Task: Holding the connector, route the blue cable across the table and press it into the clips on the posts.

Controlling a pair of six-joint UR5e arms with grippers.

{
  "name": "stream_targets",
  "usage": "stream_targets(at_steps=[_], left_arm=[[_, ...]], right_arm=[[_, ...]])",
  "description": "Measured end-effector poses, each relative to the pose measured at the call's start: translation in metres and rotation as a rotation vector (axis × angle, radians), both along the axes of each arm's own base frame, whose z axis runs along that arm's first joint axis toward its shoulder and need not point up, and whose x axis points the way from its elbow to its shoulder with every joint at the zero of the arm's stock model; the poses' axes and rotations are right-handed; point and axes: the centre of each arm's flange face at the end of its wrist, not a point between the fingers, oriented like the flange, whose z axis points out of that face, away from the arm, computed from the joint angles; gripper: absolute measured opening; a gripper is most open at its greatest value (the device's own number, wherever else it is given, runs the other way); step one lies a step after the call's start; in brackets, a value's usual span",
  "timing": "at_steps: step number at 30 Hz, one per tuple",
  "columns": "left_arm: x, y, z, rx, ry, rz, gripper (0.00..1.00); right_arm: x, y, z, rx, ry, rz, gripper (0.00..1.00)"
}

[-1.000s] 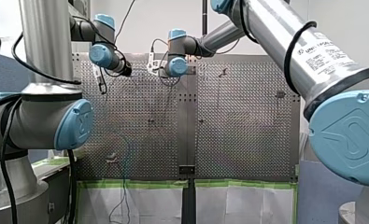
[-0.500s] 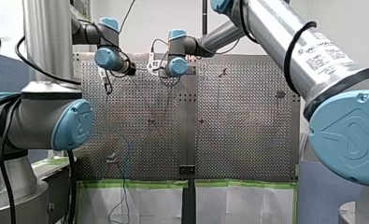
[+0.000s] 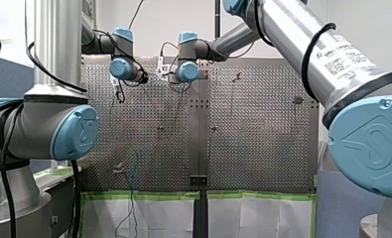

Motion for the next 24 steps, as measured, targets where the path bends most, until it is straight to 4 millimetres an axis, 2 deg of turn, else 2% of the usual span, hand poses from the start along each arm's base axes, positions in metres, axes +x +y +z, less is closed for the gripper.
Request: stream_targets(at_steps=[3, 4, 5, 6, 7, 8, 9, 10, 11, 19, 24], left_arm=[[0.002, 0.0, 0.0, -0.002, -0.004, 0.0, 1.0], [0.002, 0.0, 0.0, -0.004, -0.006, -0.001, 0.93], [0.002, -0.001, 0.0, -0.006, -0.008, -0.002, 0.75], [0.002, -0.001, 0.001, -0.009, -0.01, -0.004, 0.75], [0.002, -0.001, 0.001, -0.01, -0.011, -0.005, 0.62], [0.002, -0.002, 0.001, -0.012, -0.012, -0.005, 0.4], [0.002, -0.002, 0.001, -0.015, -0.013, -0.005, 0.4], [0.002, -0.002, 0.001, -0.017, -0.013, -0.004, 0.24], [0.002, -0.002, 0.001, -0.019, -0.013, -0.003, 0.01], [0.001, -0.003, -0.002, -0.026, 0.001, 0.0, 0.01], [-0.004, -0.005, -0.011, -0.031, 0.025, 0.004, 0.01]], right_arm=[[0.0, 0.0, 0.0, 0.001, 0.001, 0.001, 0.0], [0.0, 0.0, 0.0, 0.001, 0.001, 0.001, 0.0], [0.0, 0.0, -0.001, 0.001, 0.001, 0.001, 0.0], [0.0, 0.0, -0.001, 0.001, 0.001, 0.001, 0.0], [0.001, 0.001, -0.001, 0.001, 0.001, 0.001, 0.0], [0.001, 0.001, -0.001, 0.001, 0.001, 0.002, 0.0], [0.001, 0.001, -0.001, 0.001, 0.002, 0.002, 0.0], [0.001, 0.001, -0.001, 0.002, 0.002, 0.002, 0.0], [0.001, 0.001, -0.001, 0.002, 0.002, 0.003, 0.0], [0.002, 0.003, -0.003, 0.008, 0.005, 0.006, 0.0], [0.001, 0.004, -0.007, 0.022, 0.017, 0.007, 0.0]])
